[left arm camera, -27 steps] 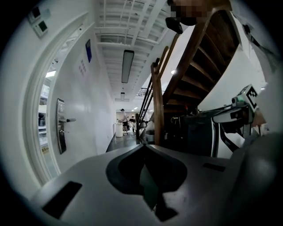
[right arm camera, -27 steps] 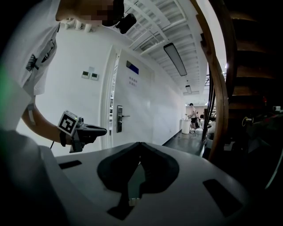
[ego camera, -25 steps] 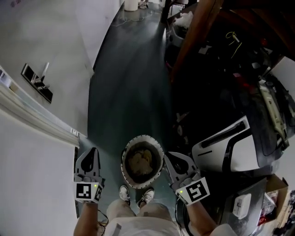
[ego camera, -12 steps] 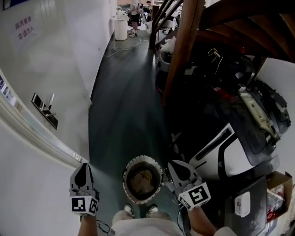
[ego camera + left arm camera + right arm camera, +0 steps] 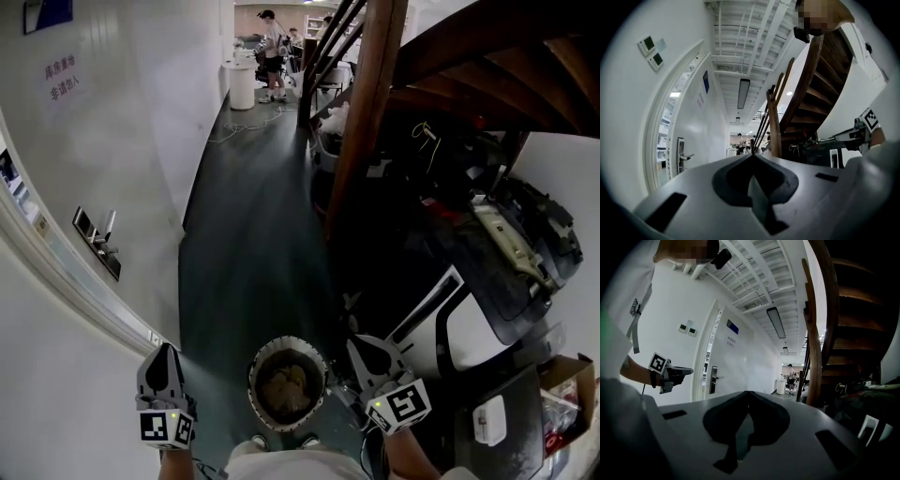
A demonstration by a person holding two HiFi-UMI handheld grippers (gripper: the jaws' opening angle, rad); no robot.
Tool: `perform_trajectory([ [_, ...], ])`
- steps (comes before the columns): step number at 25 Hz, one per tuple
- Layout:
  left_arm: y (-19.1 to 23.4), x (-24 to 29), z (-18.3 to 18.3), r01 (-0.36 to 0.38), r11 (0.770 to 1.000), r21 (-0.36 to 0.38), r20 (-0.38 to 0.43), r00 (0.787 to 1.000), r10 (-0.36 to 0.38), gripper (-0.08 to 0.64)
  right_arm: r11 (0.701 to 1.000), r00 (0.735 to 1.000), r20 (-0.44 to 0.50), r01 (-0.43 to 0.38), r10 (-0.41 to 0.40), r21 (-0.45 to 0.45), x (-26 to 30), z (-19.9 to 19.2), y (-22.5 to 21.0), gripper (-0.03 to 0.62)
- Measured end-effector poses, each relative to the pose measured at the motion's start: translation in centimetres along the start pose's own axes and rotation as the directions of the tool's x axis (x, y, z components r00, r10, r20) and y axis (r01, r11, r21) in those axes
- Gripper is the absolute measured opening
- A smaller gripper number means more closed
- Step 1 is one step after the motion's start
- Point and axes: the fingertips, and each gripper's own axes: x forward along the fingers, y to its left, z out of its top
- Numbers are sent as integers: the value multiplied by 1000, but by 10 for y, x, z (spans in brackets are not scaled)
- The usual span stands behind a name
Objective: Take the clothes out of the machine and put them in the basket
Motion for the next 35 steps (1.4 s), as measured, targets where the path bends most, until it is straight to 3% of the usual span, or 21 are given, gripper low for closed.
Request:
perform_trajectory([
  [13, 5, -11, 24, -10, 1000, 4, 63, 998, 10, 14, 999, 999, 27, -30, 31, -26, 0, 17, 13, 14],
  [35, 4, -27, 22, -32, 999, -6, 63, 998, 33, 14, 999, 998, 46, -30, 32, -42, -7, 16, 21, 14],
])
